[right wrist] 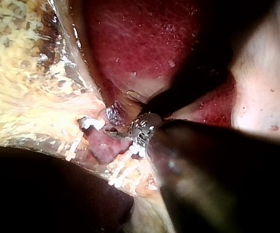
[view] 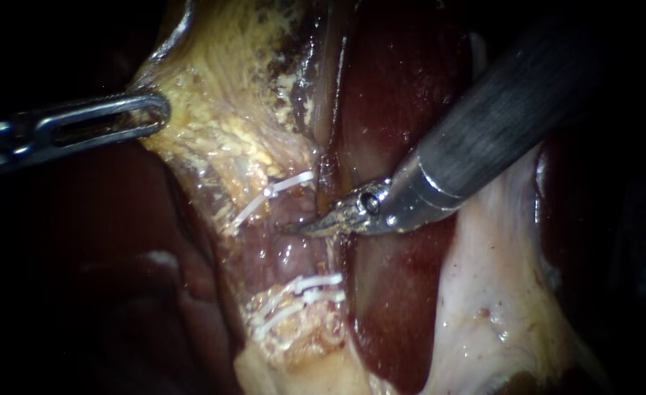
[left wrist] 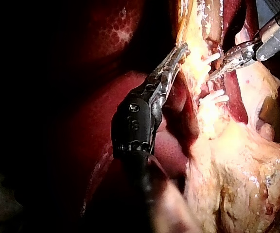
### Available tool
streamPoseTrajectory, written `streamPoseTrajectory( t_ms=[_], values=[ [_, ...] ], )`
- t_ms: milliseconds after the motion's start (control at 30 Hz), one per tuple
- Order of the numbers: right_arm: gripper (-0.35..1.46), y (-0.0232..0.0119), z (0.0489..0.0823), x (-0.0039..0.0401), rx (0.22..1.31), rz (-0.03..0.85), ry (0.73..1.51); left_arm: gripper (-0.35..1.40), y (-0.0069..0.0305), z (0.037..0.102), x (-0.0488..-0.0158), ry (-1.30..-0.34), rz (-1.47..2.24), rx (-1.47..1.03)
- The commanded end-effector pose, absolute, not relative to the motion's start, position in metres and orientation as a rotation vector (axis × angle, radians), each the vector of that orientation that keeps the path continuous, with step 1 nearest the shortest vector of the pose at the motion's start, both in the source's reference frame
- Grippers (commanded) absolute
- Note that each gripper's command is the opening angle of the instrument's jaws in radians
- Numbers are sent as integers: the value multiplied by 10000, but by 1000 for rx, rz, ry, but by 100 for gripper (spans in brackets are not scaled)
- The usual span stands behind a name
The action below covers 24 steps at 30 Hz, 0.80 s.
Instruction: Go back from the cut right tube
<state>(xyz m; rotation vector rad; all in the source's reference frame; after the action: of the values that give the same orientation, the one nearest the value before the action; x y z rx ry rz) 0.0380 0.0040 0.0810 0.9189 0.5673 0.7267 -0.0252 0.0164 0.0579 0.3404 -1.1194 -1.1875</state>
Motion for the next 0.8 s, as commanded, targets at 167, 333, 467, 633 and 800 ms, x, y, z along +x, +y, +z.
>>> streamPoseTrajectory(
  t_ms=[167,333,467,633,800],
  values=[
    [-8,38,806,380,900,746,609,-35,164,579,-252,-1120,-1187,341],
    [73,37,805,381,891,754,618,-35,163,578,-252,-1120,-1187,341],
    [96,37,805,381,880,760,623,-35,163,578,-252,-1120,-1187,341],
    [101,36,804,380,881,759,623,-35,163,578,-251,-1120,-1187,341],
    [111,33,800,379,884,762,622,-35,164,578,-251,-1120,-1187,342]
  ],
)
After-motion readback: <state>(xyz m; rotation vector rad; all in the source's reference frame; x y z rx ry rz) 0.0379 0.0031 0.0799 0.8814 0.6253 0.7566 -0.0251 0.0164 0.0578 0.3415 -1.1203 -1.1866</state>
